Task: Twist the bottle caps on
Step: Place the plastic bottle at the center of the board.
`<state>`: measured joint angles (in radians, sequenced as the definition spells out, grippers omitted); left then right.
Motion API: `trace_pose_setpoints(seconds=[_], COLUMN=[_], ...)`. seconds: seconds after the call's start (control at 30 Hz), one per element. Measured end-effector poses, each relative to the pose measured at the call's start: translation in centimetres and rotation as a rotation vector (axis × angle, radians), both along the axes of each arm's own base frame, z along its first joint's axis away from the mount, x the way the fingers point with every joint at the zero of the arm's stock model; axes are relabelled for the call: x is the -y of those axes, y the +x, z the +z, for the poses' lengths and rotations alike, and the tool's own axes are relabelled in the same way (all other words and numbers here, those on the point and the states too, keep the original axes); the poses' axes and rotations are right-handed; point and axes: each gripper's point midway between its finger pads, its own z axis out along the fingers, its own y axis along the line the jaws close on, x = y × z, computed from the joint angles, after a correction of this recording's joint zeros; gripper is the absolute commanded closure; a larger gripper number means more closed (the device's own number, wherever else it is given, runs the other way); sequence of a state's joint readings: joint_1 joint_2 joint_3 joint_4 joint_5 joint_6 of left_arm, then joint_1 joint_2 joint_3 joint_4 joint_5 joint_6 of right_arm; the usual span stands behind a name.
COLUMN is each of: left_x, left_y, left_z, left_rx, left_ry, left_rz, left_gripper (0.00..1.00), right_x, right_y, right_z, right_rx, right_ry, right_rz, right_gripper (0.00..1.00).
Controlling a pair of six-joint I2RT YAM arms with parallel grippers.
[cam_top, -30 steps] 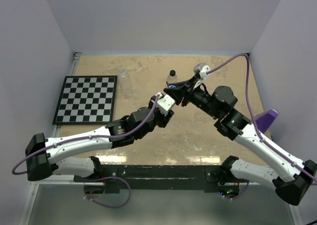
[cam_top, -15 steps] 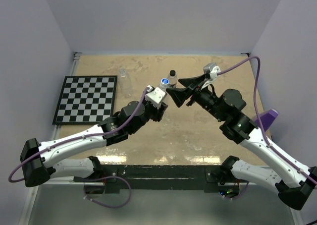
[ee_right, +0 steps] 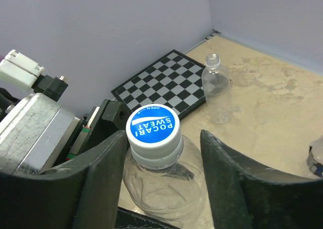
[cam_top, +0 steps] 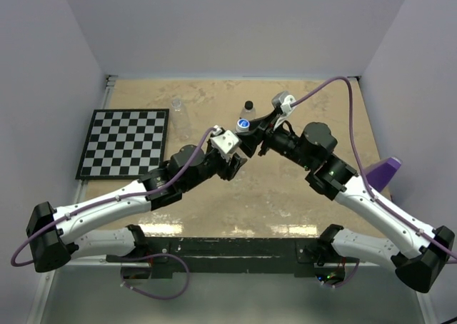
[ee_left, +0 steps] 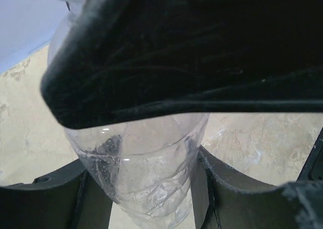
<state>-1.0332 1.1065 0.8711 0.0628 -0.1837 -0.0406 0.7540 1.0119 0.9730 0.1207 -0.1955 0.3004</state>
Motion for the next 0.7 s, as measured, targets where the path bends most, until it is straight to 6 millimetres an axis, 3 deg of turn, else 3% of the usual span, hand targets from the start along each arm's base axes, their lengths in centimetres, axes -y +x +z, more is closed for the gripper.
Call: trace_pose_setpoints(seconds=[0.03,0.17,0.23,0.3,0.47,0.6,0.7], left_x=[0.0,-0.2,-0.4,-0.7,-3.2,-5.9,-7.8], left_y=[0.0,0.2,0.3,0.2,1.2,2.5,3.1], left_z=[-0.1,-0.3,-0.5,-1.2,-2.1,-1.1,-0.4], left_rx=[-0.002,-0.005,-0.008,-0.015,-0.039,-0.039,-0.037], left_ry=[0.003,0.002,0.000,0.006,0.004,-0.033,-0.048], left_rz=[-0.002,-0.004,-0.005,-0.007,0.058,0.142,0.195], left_gripper=[0.97,0.56,0.36,0.23,0.09,0.05,0.04], right_x=[-0.1,0.1,0.2,0.2,2.3,4.6,6.2], right_y=[0.0,0.2,0.4,0.4,2.6,4.8,6.1], right_z=[0.0,0.0,-0.5,-1.1,-4.1,-6.9,-7.9], right_rx=[0.004,0.029,0.041,0.043,0.075,0.097,0.132], right_ry=[-0.002,-0.015,-0.027,-0.031,-0.101,-0.170,-0.181], right_rz=[0.002,-0.006,-0.021,-0.025,-0.161,-0.285,-0.360], right_gripper=[0.59,0.98,1.00,1.00,1.00,1.00,1.00])
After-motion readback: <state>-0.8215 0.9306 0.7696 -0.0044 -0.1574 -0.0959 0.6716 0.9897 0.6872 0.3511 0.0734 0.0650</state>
